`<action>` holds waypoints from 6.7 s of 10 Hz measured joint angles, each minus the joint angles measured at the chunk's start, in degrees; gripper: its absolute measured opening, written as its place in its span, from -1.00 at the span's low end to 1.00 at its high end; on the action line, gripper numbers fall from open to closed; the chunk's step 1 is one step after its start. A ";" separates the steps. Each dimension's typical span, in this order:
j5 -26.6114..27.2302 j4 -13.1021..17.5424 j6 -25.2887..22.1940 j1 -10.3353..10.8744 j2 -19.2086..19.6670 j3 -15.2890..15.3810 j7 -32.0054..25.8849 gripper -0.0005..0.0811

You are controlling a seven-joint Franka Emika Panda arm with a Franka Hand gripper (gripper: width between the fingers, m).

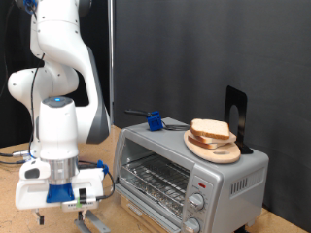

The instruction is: Make a piece of toast with the oven

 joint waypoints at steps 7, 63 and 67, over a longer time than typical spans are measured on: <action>15.70 2.32 -4.30 -12.35 -2.11 14.27 -19.68 0.99; 16.24 -6.18 -30.48 -9.72 -44.22 42.25 -53.46 0.99; 17.01 -7.33 -27.45 -9.02 -41.93 43.13 -54.04 0.99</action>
